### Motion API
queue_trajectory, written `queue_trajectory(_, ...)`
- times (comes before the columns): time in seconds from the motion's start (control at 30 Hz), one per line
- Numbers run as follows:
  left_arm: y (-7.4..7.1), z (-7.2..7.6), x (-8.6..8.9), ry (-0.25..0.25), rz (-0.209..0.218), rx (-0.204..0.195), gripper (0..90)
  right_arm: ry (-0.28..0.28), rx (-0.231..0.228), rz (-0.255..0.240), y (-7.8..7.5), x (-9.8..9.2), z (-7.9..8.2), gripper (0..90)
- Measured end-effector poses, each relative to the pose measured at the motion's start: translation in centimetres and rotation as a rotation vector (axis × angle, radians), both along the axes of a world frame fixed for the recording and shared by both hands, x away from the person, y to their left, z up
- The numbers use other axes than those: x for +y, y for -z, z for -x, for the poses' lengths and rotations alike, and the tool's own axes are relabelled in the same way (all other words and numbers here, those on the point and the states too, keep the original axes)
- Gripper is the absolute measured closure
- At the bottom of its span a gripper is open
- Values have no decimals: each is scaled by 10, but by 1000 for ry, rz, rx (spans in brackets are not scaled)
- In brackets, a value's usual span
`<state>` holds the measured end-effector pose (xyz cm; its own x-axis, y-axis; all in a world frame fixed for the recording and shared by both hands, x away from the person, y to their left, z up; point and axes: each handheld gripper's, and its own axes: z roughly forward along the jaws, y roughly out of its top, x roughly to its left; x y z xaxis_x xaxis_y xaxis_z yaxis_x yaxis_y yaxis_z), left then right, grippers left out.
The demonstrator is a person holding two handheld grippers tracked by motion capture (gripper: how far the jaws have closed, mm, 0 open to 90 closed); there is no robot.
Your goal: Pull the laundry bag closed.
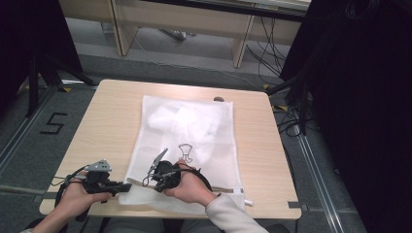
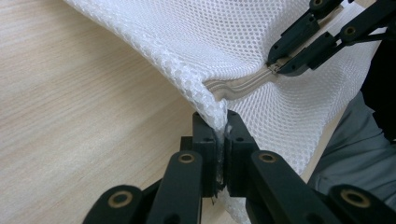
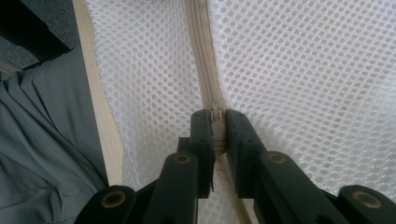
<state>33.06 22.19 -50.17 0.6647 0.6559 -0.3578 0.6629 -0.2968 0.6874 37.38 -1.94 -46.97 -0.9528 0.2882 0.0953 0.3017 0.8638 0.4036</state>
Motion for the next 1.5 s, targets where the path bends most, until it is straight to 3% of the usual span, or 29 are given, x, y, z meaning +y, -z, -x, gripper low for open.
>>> queue_trajectory(1.5,1,1,-1,-10,-4,-21,852,22,3,15,-4,-18,0,822)
